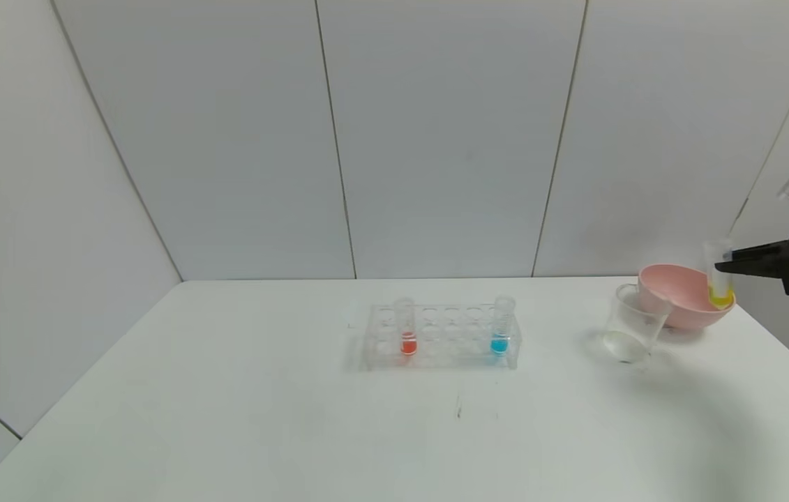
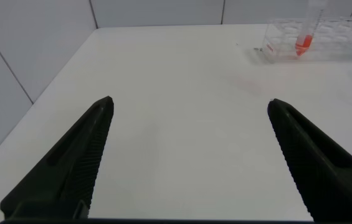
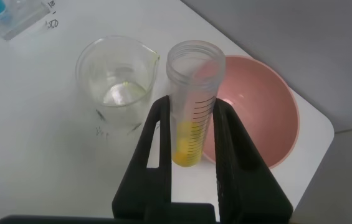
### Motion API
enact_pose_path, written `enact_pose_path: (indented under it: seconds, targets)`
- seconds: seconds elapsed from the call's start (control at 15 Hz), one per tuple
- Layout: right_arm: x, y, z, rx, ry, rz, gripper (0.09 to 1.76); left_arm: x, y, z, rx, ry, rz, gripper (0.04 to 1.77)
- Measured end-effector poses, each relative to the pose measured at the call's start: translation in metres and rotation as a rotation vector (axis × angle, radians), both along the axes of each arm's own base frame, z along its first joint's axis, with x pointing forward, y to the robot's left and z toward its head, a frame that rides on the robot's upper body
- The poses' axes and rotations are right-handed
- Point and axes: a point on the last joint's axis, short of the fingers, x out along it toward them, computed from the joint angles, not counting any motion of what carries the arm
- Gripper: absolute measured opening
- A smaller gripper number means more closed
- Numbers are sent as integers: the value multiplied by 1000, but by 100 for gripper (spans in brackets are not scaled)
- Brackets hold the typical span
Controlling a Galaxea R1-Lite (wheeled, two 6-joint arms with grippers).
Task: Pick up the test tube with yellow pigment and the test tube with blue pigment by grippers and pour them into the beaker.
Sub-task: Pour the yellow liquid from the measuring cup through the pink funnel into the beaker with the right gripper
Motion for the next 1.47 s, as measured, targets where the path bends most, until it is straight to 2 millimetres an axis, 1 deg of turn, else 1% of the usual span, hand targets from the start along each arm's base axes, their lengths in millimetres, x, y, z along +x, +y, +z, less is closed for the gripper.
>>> enact_pose_path:
  seconds: [0.27, 0.47, 0.67, 0.87, 1.0, 1.2, 1.47]
  targets:
    - [11, 23, 9, -117, 72, 23, 47, 0, 0, 0, 0, 0, 0, 176]
    - [17, 41, 17, -238, 102, -2, 47, 0, 0, 0, 1, 0, 0, 176]
    - [20, 54, 23, -343, 125, -25, 47, 0, 0, 0, 0, 0, 0, 176]
    - [19, 61, 31, -371, 148, 9, 47, 0, 0, 0, 0, 0, 0, 176]
    - [17, 62, 35, -436, 149, 43, 47, 0, 0, 0, 0, 0, 0, 176]
    - [18, 69, 36, -494, 159, 50, 47, 0, 0, 0, 0, 0, 0, 176]
    - [15, 82, 33, -582, 233, 57, 47, 0, 0, 0, 0, 0, 0, 176]
